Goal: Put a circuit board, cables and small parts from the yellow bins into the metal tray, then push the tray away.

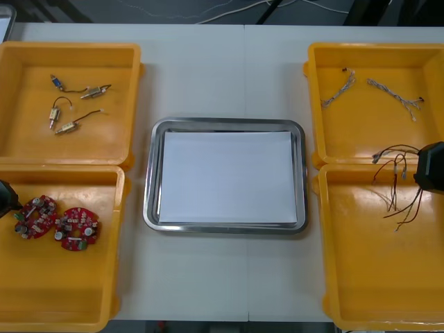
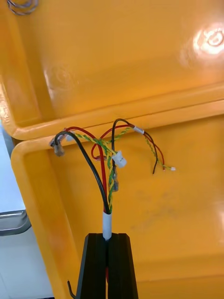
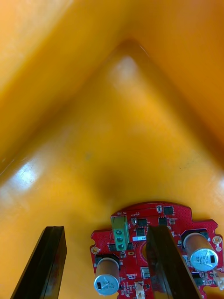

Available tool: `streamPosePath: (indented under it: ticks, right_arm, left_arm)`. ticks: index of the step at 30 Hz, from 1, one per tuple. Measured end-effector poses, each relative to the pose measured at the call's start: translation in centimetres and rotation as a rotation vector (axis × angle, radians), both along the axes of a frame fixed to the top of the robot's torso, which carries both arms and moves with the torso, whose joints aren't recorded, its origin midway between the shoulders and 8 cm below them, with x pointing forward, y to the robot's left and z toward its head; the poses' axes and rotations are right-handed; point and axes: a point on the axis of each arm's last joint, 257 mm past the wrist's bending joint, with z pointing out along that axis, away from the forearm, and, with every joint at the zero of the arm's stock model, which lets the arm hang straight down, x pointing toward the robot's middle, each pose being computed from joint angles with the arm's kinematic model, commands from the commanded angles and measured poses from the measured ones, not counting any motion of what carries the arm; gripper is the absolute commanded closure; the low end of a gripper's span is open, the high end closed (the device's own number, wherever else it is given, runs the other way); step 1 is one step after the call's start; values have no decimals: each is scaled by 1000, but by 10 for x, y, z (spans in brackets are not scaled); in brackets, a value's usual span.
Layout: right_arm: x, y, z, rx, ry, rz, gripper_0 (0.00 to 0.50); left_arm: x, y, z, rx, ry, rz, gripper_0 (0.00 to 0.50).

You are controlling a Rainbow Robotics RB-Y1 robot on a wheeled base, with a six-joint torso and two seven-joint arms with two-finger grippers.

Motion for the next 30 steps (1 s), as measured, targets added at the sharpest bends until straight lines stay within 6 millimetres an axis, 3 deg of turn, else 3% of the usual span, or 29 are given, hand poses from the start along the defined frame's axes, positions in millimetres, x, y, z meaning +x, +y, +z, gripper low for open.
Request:
streamPosePath:
  ticks: [18,20,23,24,25,27,28,30]
  right_arm:
    - [-18,17,41,48,-101,85,500]
    - [-22,17,42,36,-111,88,500]
    - [-29,13,38,20,-104,83,500]
    - [-31,11,37,18,-97,80,500]
    - [-33,9,35,17,-91,77,500]
    - [-35,7,33,16,-82,74,500]
    - [-36,7,32,15,-79,75,500]
    - [-37,7,32,13,-75,78,500]
  left_arm:
    - [-2,-5,-13,-6,18,18,0]
    - [-3,-6,-14,-8,21,20,30]
    - [-4,-5,-16,-7,26,23,186]
    - [-4,-5,-17,-7,28,23,274]
    - [-4,-5,-17,-7,29,24,313]
    - [-4,-5,-17,-8,30,24,453]
    - [-4,-5,-18,-8,30,24,496]
    - [-4,-5,-17,-8,30,24,500]
